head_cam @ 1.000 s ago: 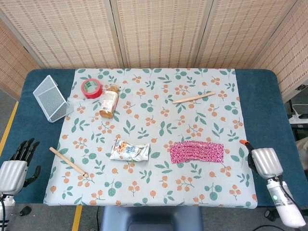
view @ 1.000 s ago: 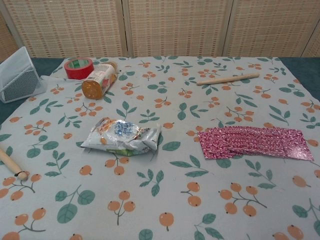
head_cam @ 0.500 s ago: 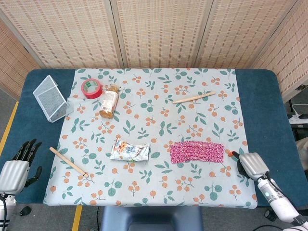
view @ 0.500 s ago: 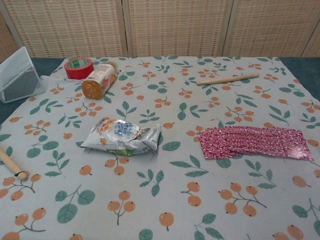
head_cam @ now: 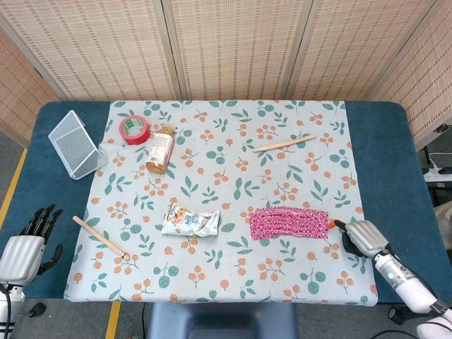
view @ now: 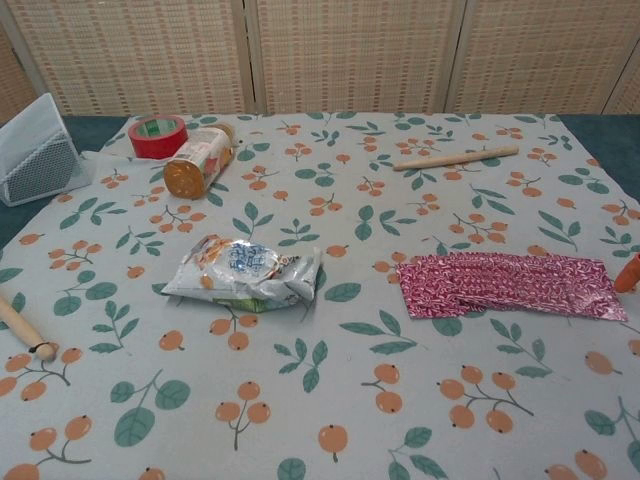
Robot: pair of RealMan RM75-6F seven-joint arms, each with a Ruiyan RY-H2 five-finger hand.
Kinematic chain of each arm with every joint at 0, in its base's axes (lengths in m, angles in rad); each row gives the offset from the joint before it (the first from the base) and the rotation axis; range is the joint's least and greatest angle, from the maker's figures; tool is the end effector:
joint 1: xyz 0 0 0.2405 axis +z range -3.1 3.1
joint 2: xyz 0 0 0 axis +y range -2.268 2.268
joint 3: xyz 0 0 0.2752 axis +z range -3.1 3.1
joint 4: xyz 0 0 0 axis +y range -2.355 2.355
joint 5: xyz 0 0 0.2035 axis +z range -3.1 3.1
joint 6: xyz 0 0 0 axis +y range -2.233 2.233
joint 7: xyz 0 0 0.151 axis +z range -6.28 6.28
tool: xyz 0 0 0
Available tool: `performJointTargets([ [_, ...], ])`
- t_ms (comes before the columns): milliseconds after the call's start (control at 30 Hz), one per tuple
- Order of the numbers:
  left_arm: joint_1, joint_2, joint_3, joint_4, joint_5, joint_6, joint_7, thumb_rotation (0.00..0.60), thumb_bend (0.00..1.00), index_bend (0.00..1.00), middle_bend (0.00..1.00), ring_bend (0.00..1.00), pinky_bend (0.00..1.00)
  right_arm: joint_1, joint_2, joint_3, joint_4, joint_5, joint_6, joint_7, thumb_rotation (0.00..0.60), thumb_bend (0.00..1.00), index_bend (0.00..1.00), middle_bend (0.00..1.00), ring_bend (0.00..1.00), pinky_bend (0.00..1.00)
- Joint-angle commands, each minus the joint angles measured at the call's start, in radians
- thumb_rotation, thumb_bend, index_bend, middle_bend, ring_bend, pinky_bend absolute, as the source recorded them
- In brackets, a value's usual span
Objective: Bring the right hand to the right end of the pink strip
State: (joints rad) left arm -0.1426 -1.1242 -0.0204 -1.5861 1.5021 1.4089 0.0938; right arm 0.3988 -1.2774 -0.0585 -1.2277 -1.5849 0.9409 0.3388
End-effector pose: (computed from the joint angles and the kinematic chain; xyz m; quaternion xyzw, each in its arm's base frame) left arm -0.3261 0.2017 0.1594 -0.6464 -0.3635 -0.3412 0.5776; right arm -0.3624 -0.2674 0.0775 0.7281 -0.4820 0.2565 0.4145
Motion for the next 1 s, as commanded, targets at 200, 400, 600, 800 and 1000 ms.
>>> performJointTargets([
  [200,0.000,0.003,0.000,-0.004,-0.006,-0.004,-0.006,0.600,0.46,0.07,0.00,0.02,0.37,0.025,-0.021,-0.014,0.034,-0.015,-0.018,0.036,0.600,0.95,0.28,0.87,0.78,0.71],
  [400,-0.001,0.006,0.003,-0.008,-0.003,-0.006,-0.005,0.600,0.46,0.07,0.00,0.02,0.37,0.028,0.006,-0.014,-0.031,0.009,-0.023,-0.059,0.600,0.96,0.28,0.87,0.78,0.71],
  [600,0.002,0.009,0.003,-0.009,0.000,0.001,-0.014,0.600,0.46,0.07,0.00,0.03,0.38,0.042,0.015,0.000,-0.066,0.069,-0.070,-0.121,0.600,0.97,0.28,0.87,0.78,0.71],
  [800,0.001,0.011,0.004,-0.008,-0.003,-0.002,-0.018,0.600,0.46,0.07,0.00,0.03,0.38,0.048,0.015,0.008,-0.071,0.108,-0.093,-0.156,0.600,0.97,0.29,0.87,0.78,0.71],
  [1000,0.002,0.013,0.004,-0.010,-0.001,0.001,-0.022,0.600,0.46,0.07,0.00,0.03,0.38,0.047,0.021,0.019,-0.070,0.159,-0.110,-0.202,0.600,0.97,0.30,0.87,0.78,0.71],
])
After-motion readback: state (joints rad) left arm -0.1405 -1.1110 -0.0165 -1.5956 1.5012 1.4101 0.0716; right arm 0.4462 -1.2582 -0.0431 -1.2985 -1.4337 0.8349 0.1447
